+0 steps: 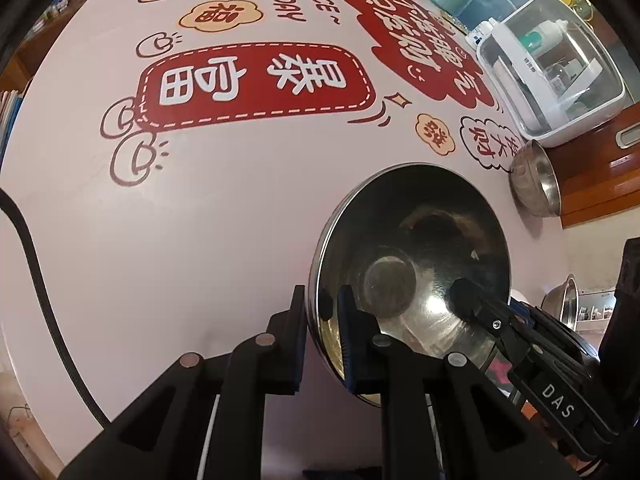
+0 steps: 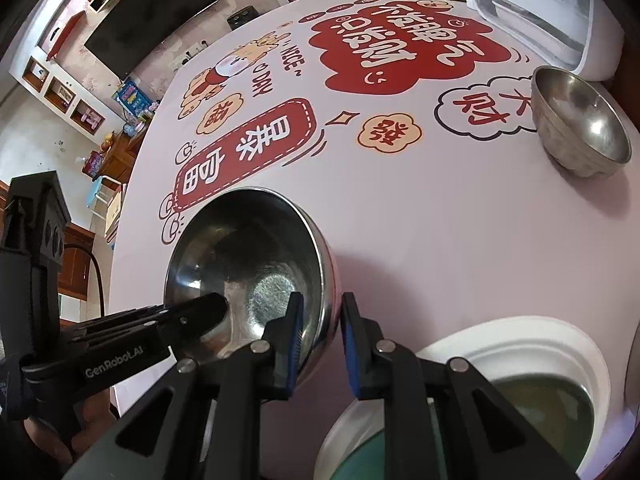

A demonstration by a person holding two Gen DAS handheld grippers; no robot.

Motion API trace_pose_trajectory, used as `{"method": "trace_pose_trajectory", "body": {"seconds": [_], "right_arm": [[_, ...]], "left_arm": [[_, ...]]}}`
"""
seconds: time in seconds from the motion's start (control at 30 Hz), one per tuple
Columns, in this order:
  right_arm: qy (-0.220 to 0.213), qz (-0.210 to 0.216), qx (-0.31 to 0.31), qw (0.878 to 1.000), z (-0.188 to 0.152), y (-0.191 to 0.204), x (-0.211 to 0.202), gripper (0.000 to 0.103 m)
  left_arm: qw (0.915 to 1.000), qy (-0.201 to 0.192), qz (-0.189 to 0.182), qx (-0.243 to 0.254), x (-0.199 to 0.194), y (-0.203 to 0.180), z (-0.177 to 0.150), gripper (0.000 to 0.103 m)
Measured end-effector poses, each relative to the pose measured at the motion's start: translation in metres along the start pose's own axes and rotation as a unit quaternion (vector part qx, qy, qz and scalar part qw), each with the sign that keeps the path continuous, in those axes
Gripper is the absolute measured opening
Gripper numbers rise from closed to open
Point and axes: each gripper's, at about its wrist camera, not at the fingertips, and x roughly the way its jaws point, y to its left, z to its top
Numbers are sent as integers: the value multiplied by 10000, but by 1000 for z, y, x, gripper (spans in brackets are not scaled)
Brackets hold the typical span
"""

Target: Organize plates and bowls

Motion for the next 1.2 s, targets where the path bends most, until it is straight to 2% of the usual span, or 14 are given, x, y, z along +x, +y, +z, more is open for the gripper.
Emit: {"method": "trace_pose_trajectory", "body": {"seconds": [0.17, 0.4, 0.83, 1.2], "right_arm": [[-123, 55, -26, 9999, -7, 3, -13, 18], [-383, 141, -40, 9992, -19, 2, -38, 16], [-880, 226, 246, 9956, -47, -19, -85, 13], [-1095, 28, 687, 9916, -79, -51, -120, 13]], "left_arm": [[9999, 90, -47, -23, -6, 2, -10, 13], [9999, -6, -91, 118, -26, -8, -27, 13], [9980, -258, -197, 536, -62, -43, -59, 13], [9937, -169, -479, 1001, -67, -85, -87, 14]]}}
